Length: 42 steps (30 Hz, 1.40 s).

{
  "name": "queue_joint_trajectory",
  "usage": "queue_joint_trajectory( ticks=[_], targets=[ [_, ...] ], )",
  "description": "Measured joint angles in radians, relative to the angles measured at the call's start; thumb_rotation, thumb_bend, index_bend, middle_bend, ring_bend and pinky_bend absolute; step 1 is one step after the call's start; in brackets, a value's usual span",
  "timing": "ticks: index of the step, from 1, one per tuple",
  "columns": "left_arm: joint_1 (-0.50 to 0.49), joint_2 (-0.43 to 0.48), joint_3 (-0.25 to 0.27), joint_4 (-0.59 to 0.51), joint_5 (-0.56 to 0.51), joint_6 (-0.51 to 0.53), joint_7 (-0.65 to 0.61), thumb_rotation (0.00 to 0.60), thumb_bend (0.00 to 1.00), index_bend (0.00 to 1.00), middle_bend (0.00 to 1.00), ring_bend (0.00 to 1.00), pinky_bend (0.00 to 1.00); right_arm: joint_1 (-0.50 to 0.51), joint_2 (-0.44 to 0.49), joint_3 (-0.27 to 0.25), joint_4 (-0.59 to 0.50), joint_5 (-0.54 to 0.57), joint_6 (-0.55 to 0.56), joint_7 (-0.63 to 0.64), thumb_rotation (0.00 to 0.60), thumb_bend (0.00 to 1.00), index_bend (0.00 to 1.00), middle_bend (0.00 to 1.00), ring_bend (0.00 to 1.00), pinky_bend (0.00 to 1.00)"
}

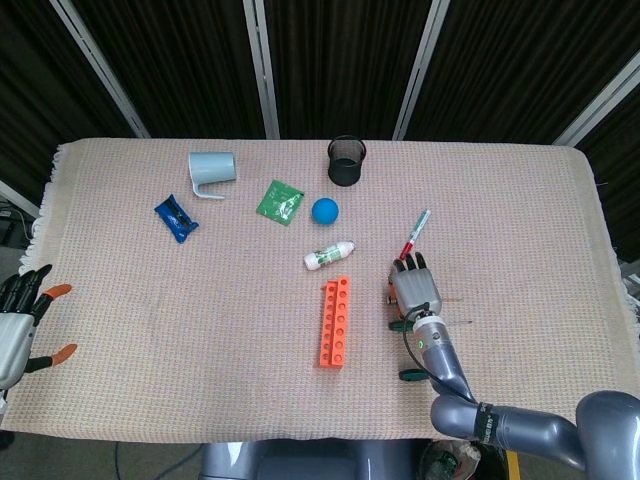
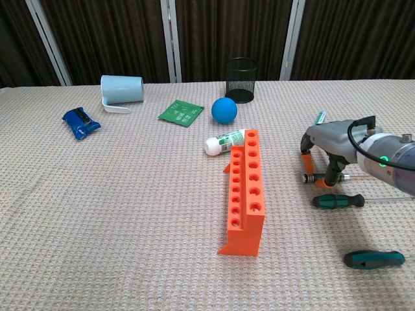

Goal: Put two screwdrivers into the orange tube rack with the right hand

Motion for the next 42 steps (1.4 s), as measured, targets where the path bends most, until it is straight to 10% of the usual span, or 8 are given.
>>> queue_joint_trajectory(
  ticks=[42],
  targets=[
    [0.001, -0.001, 0.001, 0.003, -0.009, 0.002, 0.000, 0.600, 0.11, 0.23, 0.00, 0.00, 0.00, 0.013, 0.063, -0.001, -0.045, -0.024, 0.027, 0.090, 0.600, 0.44, 0.59, 0.21, 0.00, 0.00]
  ],
)
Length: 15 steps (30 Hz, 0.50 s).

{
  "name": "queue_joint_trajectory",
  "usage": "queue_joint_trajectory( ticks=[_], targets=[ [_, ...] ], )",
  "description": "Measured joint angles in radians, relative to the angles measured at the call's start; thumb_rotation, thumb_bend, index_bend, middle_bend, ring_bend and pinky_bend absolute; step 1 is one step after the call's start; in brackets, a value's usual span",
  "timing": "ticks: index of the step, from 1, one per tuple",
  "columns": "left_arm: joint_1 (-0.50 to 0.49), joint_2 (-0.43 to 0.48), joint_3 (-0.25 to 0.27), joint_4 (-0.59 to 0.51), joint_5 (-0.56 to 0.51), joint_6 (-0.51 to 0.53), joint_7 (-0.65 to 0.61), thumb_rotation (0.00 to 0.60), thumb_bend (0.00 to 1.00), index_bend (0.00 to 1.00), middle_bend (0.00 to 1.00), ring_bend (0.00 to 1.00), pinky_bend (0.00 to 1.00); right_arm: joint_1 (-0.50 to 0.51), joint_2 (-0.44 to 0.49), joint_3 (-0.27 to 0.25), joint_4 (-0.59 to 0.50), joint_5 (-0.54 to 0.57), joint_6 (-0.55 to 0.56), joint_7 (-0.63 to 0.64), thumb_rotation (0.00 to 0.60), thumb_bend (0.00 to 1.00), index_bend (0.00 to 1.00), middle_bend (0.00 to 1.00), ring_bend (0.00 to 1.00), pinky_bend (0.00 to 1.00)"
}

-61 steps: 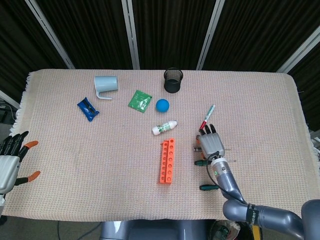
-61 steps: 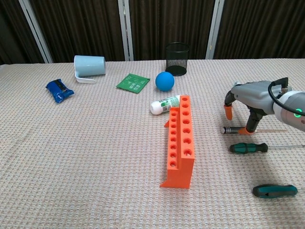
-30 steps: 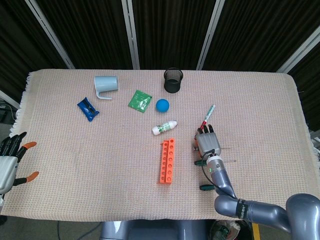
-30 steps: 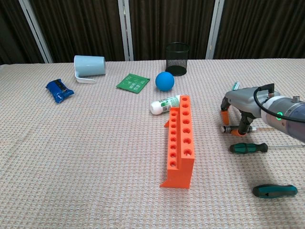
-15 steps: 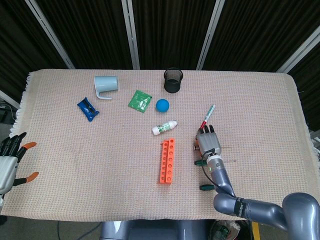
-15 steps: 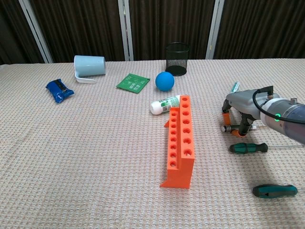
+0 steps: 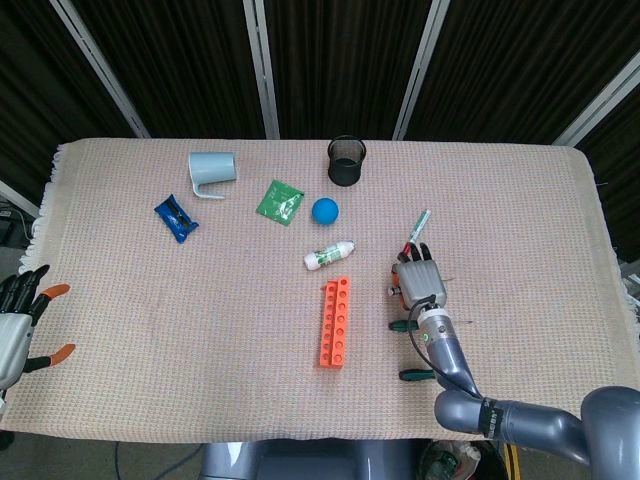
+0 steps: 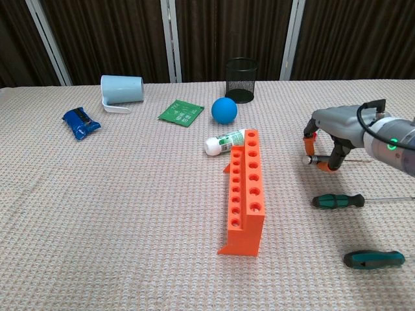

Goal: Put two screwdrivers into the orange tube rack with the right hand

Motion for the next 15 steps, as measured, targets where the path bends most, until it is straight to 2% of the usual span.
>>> queue_joint_trajectory(
  ticks=[5, 8, 15],
  targets=[
    [-0.001, -0.002, 0.003, -0.002, 0.007, -0.001, 0.000, 0.600, 0.11, 0.22, 0.00, 0.00, 0.00, -0.037, 0.090, 0.036, -0.124, -0.041, 0.004, 0.134, 0.600, 0.45, 0.60, 0.22, 0.00, 0.00],
    [-0.002, -0.001, 0.004, -0.007, 0.015, 0.000, 0.001, 0.600, 0.11, 0.22, 0.00, 0.00, 0.00, -0.064, 0.158, 0.071, -0.203, -0.055, -0.021, 0.259, 0.600, 0.45, 0.61, 0.22, 0.00, 0.00],
    [-0.001, 0.008, 0.006, -0.021, 0.030, 0.010, 0.011, 0.600, 0.11, 0.22, 0.00, 0.00, 0.00, -0.129, 0.335, 0.174, -0.347, -0.066, -0.179, 0.609, 0.600, 0.46, 0.62, 0.23, 0.00, 0.00]
  ],
)
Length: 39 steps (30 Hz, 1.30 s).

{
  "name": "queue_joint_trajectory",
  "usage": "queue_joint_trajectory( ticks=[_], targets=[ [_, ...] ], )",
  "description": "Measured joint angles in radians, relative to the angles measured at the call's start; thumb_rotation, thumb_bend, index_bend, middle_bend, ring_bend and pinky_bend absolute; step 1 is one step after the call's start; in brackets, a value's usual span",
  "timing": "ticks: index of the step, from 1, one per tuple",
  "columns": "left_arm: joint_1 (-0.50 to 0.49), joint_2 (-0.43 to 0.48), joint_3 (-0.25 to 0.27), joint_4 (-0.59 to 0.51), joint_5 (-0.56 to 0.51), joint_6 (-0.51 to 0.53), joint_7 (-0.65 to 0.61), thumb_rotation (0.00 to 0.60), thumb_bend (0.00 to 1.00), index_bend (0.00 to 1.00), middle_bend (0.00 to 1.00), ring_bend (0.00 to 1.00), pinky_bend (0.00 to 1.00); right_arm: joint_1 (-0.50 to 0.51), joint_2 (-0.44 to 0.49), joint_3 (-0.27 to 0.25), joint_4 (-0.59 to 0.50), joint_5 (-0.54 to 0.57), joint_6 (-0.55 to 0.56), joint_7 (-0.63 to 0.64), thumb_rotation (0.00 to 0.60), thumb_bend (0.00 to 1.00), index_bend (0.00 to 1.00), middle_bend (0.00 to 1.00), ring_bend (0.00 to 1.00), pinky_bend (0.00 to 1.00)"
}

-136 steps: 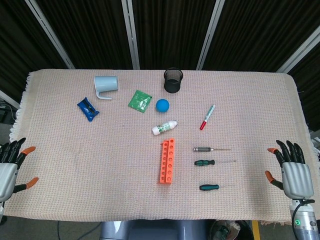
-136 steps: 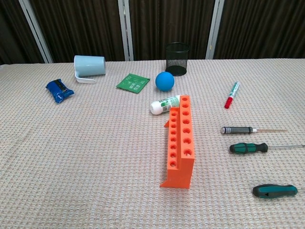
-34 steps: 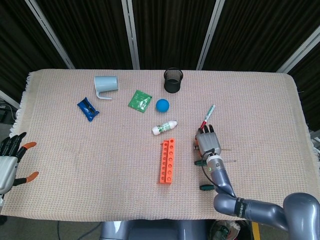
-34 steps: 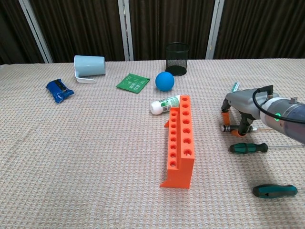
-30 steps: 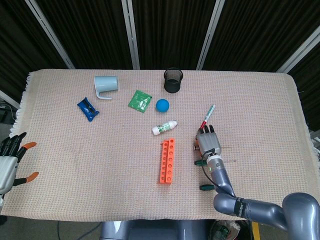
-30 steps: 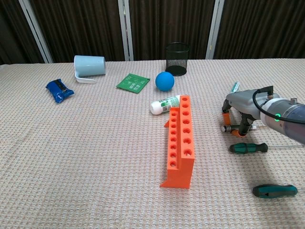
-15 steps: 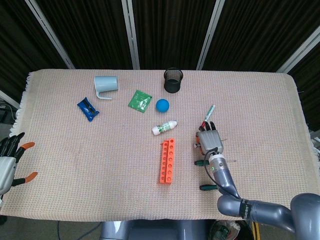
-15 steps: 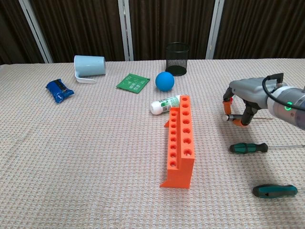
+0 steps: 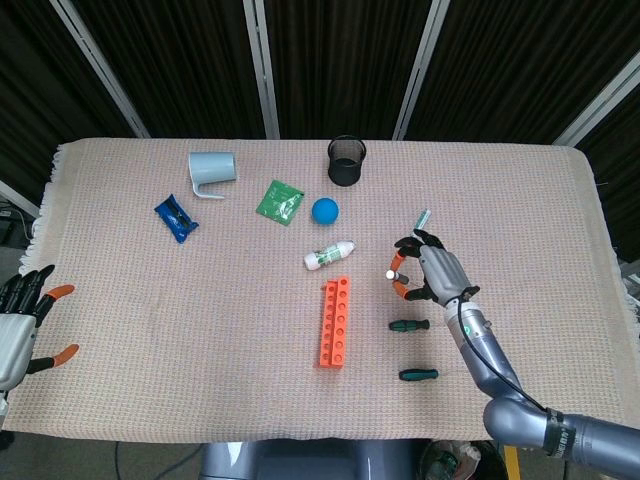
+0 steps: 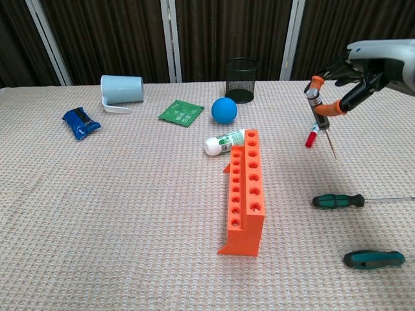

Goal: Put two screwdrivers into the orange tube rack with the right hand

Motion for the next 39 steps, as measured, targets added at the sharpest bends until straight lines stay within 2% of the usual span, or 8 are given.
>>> queue_joint_trajectory(
  ticks=[9, 16, 24, 32, 39],
  targets=[
    [-0.001, 0.014, 0.005, -0.026, 0.015, 0.002, 0.018, 0.600, 0.11, 0.22, 0.00, 0.00, 0.00, -0.074, 0.151, 0.151, -0.084, -0.063, -0.278, 0.452, 0.600, 0.46, 0.62, 0.23, 0.00, 0.00],
    [-0.001, 0.019, 0.006, -0.035, 0.012, -0.002, 0.025, 0.600, 0.11, 0.22, 0.00, 0.00, 0.00, -0.100, 0.191, 0.239, -0.099, -0.176, -0.414, 0.655, 0.600, 0.46, 0.62, 0.23, 0.00, 0.00],
    [-0.002, 0.021, 0.008, -0.031, 0.005, -0.010, 0.019, 0.600, 0.11, 0.22, 0.00, 0.00, 0.00, -0.079, 0.188, 0.237, -0.111, -0.223, -0.438, 0.715, 0.600, 0.46, 0.62, 0.23, 0.00, 0.00],
    [-0.007, 0.017, 0.004, -0.022, -0.007, -0.021, 0.010, 0.600, 0.11, 0.22, 0.00, 0.00, 0.00, -0.126, 0.212, 0.230, -0.181, -0.294, -0.463, 0.810, 0.600, 0.46, 0.62, 0.23, 0.00, 0.00],
    [-0.007, 0.016, 0.007, -0.017, -0.010, -0.028, 0.001, 0.600, 0.11, 0.22, 0.00, 0.00, 0.00, -0.147, 0.194, 0.213, -0.206, -0.374, -0.465, 0.860, 0.600, 0.46, 0.63, 0.23, 0.00, 0.00]
  ],
)
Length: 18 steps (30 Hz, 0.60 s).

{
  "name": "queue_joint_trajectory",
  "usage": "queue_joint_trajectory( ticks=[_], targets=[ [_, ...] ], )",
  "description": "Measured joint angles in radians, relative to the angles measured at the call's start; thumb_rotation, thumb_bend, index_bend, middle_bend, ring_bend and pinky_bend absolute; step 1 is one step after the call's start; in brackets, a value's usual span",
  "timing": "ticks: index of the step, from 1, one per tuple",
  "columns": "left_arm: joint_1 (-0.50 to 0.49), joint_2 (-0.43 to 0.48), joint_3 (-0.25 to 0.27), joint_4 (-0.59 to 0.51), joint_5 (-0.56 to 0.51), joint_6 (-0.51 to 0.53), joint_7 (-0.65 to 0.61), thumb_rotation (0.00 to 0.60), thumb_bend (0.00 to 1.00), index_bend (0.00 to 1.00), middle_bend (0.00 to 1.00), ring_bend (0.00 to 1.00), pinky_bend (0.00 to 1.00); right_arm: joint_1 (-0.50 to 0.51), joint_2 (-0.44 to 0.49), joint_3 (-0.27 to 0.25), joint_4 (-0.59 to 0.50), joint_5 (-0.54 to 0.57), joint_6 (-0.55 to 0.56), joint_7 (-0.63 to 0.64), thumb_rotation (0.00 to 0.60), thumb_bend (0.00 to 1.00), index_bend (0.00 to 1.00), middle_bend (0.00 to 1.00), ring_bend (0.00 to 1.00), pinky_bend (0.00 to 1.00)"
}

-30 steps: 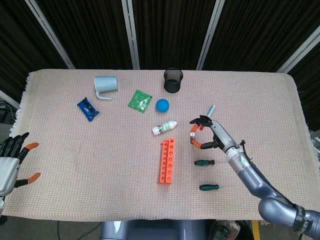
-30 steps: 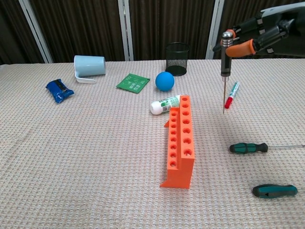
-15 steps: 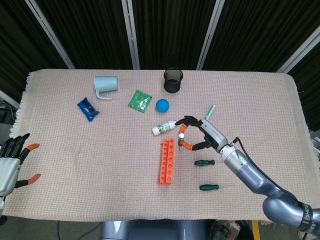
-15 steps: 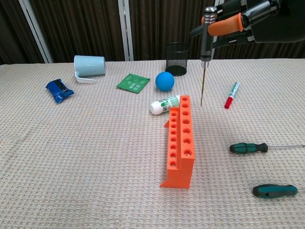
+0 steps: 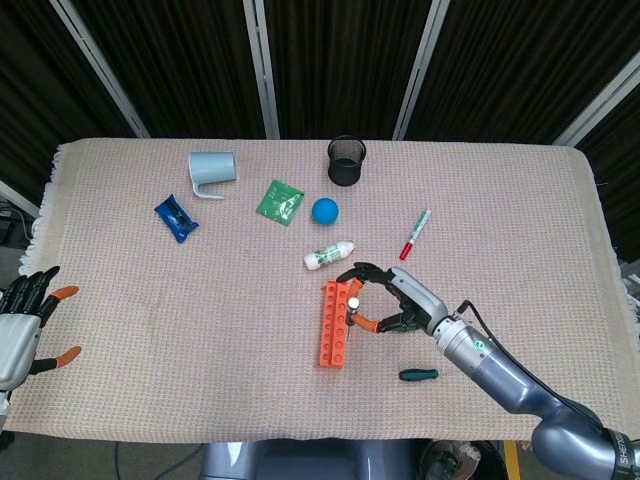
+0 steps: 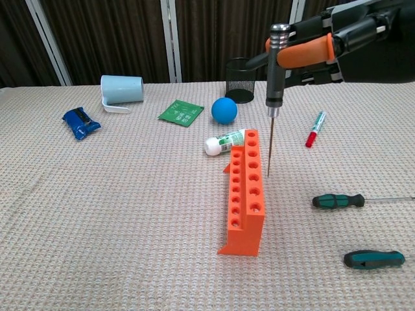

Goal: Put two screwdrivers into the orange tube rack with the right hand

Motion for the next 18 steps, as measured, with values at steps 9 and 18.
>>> queue_joint_trajectory(
  ticks=[9, 18],
  targets=[
    [0.002, 0.005, 0.002, 0.002, -0.005, -0.002, -0.004, 0.600, 0.11, 0.22, 0.00, 0.00, 0.00, 0.033, -0.062, -0.051, 0.012, -0.065, 0.042, 0.031, 0.600, 0.46, 0.63, 0.23, 0.00, 0.00],
    [0.002, 0.004, 0.002, 0.001, -0.006, -0.002, -0.004, 0.600, 0.11, 0.21, 0.00, 0.00, 0.00, 0.061, -0.072, -0.076, 0.027, -0.064, 0.072, 0.030, 0.600, 0.47, 0.63, 0.23, 0.00, 0.00]
  ],
)
